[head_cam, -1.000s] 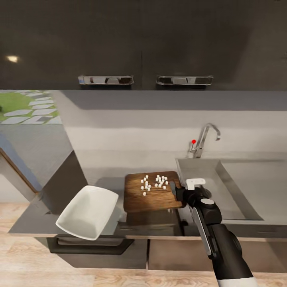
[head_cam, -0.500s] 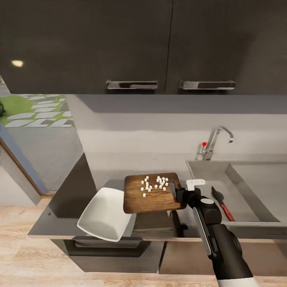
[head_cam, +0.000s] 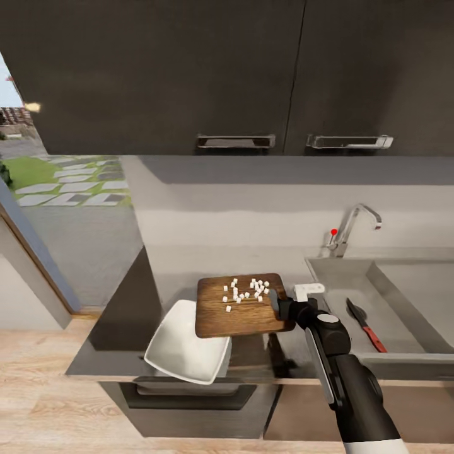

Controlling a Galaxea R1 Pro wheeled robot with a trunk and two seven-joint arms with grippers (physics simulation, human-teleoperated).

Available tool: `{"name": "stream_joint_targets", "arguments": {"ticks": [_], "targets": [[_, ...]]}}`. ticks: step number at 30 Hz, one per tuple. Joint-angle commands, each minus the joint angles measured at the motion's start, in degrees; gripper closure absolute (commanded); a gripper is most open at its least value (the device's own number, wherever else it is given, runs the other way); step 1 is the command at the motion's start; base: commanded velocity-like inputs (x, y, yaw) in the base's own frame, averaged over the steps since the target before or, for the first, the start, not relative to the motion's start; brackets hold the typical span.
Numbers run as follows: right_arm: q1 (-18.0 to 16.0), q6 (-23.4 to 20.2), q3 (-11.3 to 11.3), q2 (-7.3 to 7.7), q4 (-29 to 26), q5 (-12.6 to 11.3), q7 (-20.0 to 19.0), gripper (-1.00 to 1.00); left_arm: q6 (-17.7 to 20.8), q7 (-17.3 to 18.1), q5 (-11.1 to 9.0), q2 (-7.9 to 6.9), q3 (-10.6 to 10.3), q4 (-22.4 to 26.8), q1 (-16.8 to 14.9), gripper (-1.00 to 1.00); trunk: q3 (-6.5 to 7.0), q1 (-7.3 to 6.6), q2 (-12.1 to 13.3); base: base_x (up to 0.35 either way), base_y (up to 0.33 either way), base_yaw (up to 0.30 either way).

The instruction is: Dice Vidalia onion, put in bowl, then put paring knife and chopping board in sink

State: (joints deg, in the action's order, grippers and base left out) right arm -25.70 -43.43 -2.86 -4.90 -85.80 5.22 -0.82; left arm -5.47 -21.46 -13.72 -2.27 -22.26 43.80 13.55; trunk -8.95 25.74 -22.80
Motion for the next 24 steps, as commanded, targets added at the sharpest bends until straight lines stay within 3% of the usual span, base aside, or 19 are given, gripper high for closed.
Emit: {"name": "stream_joint_targets", "arguments": {"ticks": [1, 24], "targets": [[-0.05, -0.34, -0.04, -0.03, -0.09, 0.4, -0.15, 1.0, -0.24, -0.42, -0.61, -0.1, -0.42, 0.06, -0.03, -1.0, -0.01, 0.04, -0.11, 0.0, 0.312, 0.0], [-0.05, -0.34, -0.04, -0.03, -0.06, 0.4, -0.15, 1.0, -0.24, -0.42, -0.61, -0.1, -0.42, 0.06, -0.03, -1.0, 2.12, 0.04, -0.11, 0.0, 0.235, 0.0]]}}
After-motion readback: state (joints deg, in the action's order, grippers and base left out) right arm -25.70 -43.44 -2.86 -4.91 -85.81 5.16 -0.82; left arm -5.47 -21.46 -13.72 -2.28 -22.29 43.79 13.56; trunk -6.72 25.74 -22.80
